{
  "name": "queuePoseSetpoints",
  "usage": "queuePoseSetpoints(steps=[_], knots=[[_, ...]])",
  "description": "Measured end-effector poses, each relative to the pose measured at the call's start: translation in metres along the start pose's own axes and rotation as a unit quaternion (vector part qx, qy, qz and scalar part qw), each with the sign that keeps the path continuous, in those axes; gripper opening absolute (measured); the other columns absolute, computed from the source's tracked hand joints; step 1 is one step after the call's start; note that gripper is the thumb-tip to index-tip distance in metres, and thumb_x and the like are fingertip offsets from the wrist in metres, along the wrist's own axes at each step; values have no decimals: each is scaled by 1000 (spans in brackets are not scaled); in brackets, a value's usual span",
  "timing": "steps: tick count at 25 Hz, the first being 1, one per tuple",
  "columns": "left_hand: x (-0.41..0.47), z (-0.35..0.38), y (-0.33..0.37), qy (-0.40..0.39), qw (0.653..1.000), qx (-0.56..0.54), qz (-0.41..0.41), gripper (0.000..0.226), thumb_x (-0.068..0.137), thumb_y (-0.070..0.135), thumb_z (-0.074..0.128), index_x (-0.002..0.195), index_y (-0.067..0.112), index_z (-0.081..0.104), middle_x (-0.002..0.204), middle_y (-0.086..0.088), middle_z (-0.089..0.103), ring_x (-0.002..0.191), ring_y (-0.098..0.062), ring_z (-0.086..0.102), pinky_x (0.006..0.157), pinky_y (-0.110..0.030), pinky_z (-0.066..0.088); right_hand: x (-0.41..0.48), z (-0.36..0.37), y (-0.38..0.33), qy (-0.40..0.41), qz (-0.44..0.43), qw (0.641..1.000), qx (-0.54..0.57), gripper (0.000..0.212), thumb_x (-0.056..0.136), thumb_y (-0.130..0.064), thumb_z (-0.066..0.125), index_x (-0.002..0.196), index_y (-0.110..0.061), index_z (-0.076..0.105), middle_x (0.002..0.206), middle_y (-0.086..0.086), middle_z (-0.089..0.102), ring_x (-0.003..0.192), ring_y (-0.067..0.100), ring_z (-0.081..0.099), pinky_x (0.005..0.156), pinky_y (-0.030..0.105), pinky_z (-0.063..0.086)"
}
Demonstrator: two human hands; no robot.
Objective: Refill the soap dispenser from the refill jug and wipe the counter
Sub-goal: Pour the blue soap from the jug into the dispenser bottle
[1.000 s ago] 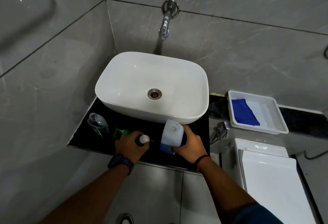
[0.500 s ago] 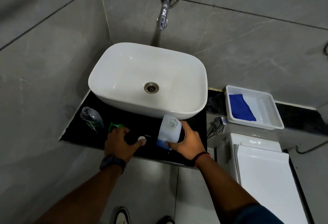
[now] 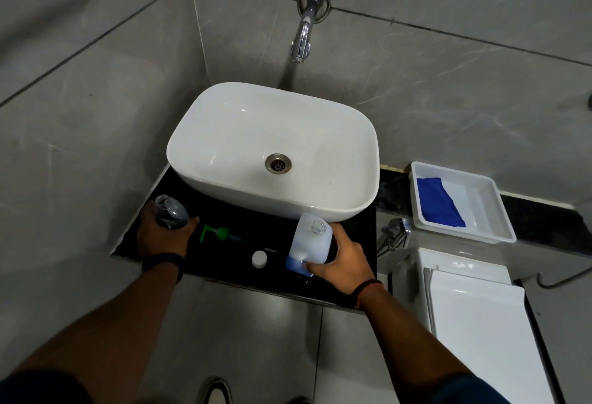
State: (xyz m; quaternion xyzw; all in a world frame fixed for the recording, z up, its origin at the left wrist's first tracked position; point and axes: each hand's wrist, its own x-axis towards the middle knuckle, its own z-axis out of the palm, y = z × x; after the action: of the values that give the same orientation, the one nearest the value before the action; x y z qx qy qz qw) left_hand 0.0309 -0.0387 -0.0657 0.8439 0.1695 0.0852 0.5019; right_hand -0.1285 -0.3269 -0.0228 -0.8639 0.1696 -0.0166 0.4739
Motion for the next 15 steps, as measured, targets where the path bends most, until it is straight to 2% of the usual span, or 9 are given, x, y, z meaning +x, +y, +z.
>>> queuePoseSetpoints(steps=[2,4,6,9,10,13,15], knots=[[0,0,6,3,1000,-20,18,75,55,21,88,118,18,48,121,-15,59,110,-31,56,94,-41,45,0,0,-1,5,-2,1000,5,76,53,-31,86,120,-36,51,100,-22,59,90,-7,57,66,-3,41],[-5,-1,15,24,997,-59,42,69,55,19,88,113,18,52,118,-13,60,105,-25,57,92,-38,46,-2,0,-6,22,-7,1000,22,72,54,-28,87,117,-34,54,98,-22,61,91,-12,58,68,0,44],[-14,0,26,37,994,-82,68,73,54,20,89,117,16,52,122,-13,58,109,-23,55,94,-35,45,-2,0,-17,45,-23,997,52,61,54,-21,88,106,-30,57,98,-15,64,91,-4,61,67,7,48],[-36,4,52,26,988,-92,125,81,53,23,90,124,16,51,123,-13,55,113,-22,51,92,-19,37,3,-9,-54,97,-52,989,96,54,54,-17,88,99,-21,58,100,3,63,90,11,61,68,20,52],[-44,4,63,15,986,-97,134,82,52,23,90,124,18,51,123,-13,53,112,-22,50,91,-20,37,5,-16,-70,108,-61,986,110,56,54,-18,89,100,-19,58,102,5,62,91,12,61,71,22,52],[-68,4,104,-28,979,-101,174,87,50,21,91,127,16,50,121,-18,52,110,-30,52,89,-33,43,13,-43,-122,126,-114,981,95,56,56,-20,90,103,-18,59,103,5,61,91,11,59,73,17,48],[-81,1,131,-35,974,-99,202,90,46,21,92,126,13,51,117,-19,54,106,-33,56,91,-39,47,16,-66,-155,130,-154,978,53,56,53,-25,88,102,-19,60,99,3,62,88,14,59,73,23,48]])
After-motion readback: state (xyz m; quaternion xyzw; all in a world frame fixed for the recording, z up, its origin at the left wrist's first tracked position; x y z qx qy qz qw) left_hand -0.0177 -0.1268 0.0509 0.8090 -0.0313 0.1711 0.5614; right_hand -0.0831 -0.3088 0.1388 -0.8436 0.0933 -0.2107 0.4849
